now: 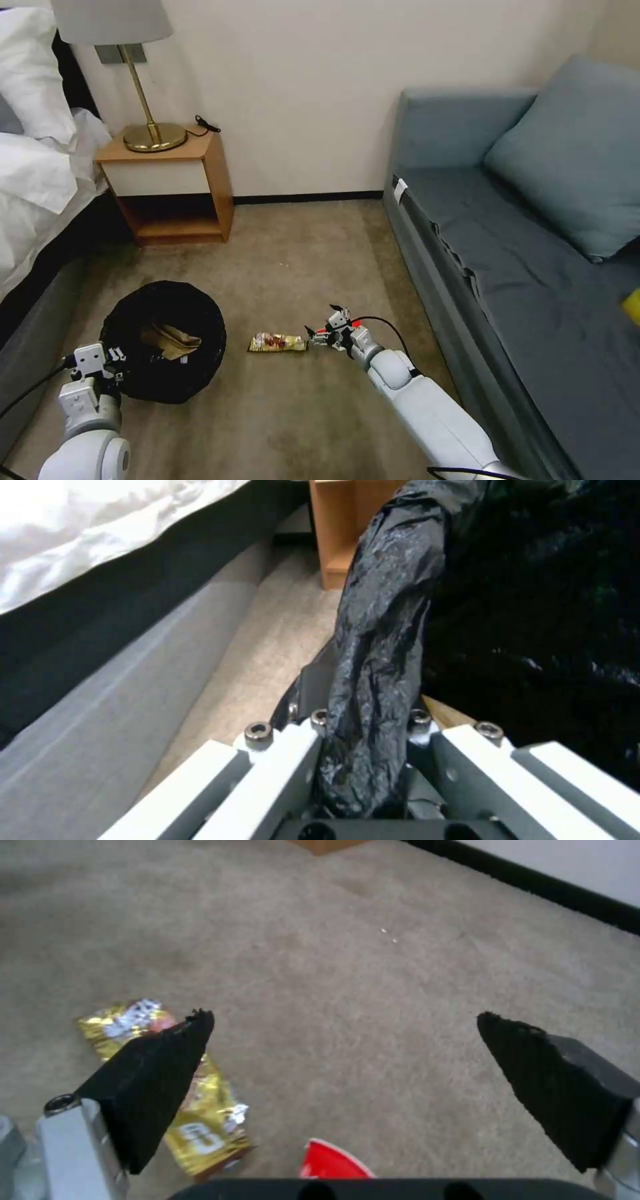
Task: Pick up the trash bin, then pick up the garbage on the floor and place it into the trash bin.
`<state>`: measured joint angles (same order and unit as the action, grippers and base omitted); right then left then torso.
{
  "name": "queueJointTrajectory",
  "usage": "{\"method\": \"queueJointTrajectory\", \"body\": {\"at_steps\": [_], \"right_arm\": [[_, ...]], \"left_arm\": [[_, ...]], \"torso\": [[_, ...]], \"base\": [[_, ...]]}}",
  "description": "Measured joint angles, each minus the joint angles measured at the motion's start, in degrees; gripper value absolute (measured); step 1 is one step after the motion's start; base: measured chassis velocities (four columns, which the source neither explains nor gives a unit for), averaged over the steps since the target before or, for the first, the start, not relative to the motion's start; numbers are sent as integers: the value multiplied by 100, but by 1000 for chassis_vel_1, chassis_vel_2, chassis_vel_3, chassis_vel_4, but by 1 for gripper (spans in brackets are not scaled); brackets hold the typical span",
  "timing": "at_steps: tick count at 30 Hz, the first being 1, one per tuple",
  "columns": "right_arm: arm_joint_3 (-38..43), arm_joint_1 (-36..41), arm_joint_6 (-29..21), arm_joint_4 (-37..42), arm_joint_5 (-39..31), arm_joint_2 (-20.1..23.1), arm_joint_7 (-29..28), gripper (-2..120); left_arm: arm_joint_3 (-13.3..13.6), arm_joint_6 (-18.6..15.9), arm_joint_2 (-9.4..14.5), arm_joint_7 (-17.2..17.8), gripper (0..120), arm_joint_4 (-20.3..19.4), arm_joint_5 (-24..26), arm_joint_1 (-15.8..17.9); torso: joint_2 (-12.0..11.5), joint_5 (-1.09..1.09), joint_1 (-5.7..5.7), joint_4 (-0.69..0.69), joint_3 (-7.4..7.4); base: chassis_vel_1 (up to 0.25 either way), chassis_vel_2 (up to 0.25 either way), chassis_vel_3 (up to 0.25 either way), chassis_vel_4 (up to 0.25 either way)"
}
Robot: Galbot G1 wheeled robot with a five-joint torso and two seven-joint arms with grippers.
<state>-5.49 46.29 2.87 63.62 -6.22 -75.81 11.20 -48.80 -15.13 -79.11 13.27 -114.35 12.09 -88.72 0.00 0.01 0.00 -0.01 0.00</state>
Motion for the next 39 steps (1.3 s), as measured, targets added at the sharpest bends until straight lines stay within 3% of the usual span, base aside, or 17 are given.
{"method": "queueJointTrajectory", "body": {"at_steps": [28, 32, 36, 39], "right_arm": [[-263, -99, -1, -107, 52, 243, 151, 100], [-453, -195, -28, 1, 58, 430, 204, 100], [-721, -403, -223, 93, -52, 671, 539, 100], [-1193, -716, -467, 144, -337, 895, 1248, 100]], "left_arm": [[69, 14, 58, -13, 2, 228, -6, 130], [73, 16, 98, -12, 2, 261, -2, 152], [91, 17, 136, -6, 2, 293, -2, 183], [97, 17, 173, 10, 2, 366, -4, 245]], "torso": [[0, -1, 0, 1, 0], [0, -2, 0, 1, 0], [0, 0, 1, 1, 1], [0, -1, 0, 0, 0]], "base": [[-185, 179, 180, -182], [-164, 167, 176, -184], [-99, 145, 104, -103], [-10, 22, 28, -6]]}}
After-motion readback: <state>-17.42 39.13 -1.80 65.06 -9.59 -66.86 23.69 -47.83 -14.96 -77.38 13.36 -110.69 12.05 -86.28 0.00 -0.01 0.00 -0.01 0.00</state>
